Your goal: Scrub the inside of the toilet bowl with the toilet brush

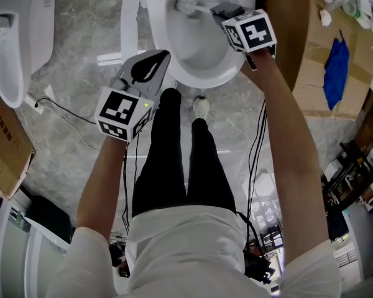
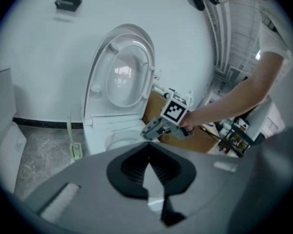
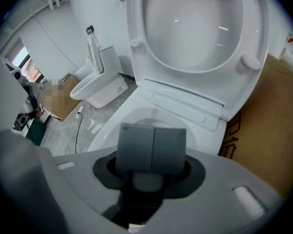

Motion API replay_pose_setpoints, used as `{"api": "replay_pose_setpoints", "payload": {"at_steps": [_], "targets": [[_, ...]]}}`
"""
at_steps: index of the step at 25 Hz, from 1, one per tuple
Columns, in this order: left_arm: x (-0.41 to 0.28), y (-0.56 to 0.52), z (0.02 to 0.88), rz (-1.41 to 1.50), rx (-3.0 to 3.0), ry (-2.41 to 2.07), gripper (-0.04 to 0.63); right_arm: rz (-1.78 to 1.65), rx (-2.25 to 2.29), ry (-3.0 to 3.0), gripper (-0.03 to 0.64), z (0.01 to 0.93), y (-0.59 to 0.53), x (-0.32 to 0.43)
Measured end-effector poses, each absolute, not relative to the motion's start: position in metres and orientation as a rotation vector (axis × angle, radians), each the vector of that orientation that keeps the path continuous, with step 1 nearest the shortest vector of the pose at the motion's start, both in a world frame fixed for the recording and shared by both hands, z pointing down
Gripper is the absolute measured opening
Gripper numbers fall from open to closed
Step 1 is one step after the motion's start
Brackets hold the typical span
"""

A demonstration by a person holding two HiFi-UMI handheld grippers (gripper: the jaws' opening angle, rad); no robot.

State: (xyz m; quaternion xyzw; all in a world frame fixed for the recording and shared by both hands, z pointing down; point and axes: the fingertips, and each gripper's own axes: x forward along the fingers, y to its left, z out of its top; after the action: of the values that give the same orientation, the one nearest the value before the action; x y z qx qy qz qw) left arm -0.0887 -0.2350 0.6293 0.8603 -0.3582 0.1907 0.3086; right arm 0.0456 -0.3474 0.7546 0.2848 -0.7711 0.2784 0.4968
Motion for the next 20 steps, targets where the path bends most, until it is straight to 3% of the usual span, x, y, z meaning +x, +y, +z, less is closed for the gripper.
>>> {"api": "replay_pose_setpoints", "payload": {"at_steps": [20], "targets": [[-0.07,-0.229,0.624,0.494,2.292,-0.936,-0.009,0.689,0.526,-1.771,0.153,0.778,-0.272,0.067]]}}
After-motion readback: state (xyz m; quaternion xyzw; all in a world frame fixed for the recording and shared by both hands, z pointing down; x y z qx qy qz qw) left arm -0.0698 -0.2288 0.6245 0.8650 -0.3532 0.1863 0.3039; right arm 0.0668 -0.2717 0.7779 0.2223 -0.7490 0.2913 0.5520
